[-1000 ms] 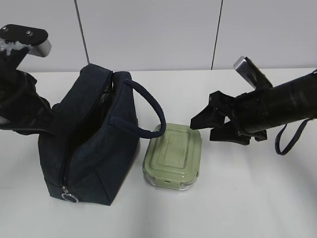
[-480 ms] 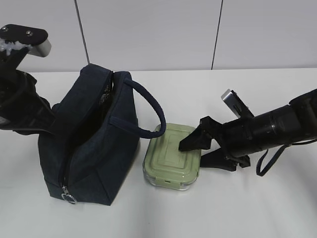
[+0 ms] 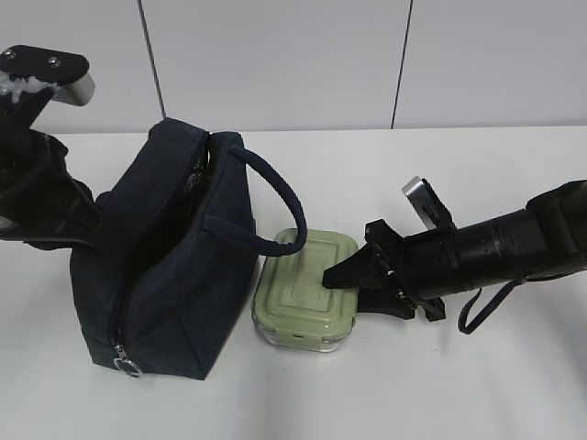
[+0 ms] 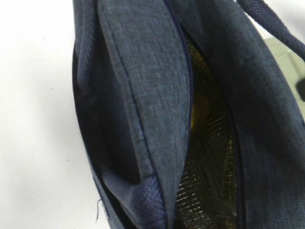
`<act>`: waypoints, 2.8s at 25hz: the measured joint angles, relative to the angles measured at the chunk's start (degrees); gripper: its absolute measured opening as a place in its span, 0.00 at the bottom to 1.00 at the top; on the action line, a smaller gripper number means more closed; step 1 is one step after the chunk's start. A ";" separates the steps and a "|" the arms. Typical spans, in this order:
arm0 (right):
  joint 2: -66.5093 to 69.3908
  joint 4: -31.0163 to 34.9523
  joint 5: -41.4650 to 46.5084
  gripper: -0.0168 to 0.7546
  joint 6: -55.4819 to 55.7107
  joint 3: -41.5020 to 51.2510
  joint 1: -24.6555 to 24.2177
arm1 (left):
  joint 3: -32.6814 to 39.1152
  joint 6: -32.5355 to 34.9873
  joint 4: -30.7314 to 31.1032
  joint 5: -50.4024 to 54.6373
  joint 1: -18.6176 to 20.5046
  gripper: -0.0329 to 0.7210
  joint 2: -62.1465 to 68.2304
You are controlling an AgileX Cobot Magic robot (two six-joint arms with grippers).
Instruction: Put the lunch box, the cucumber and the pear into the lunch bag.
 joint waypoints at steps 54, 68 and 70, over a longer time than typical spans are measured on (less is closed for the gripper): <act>-8.34 -45.67 -6.18 0.46 38.62 -29.27 18.33 | 0.00 0.00 0.01 0.06 0.00 0.02 0.00; 1.14 -54.51 -1.43 0.47 43.82 -43.47 24.55 | 0.00 0.00 -0.49 0.07 0.00 0.02 0.00; 1.37 -55.73 0.89 0.52 43.11 -45.17 24.55 | 0.00 0.00 -0.55 0.02 0.00 0.02 0.00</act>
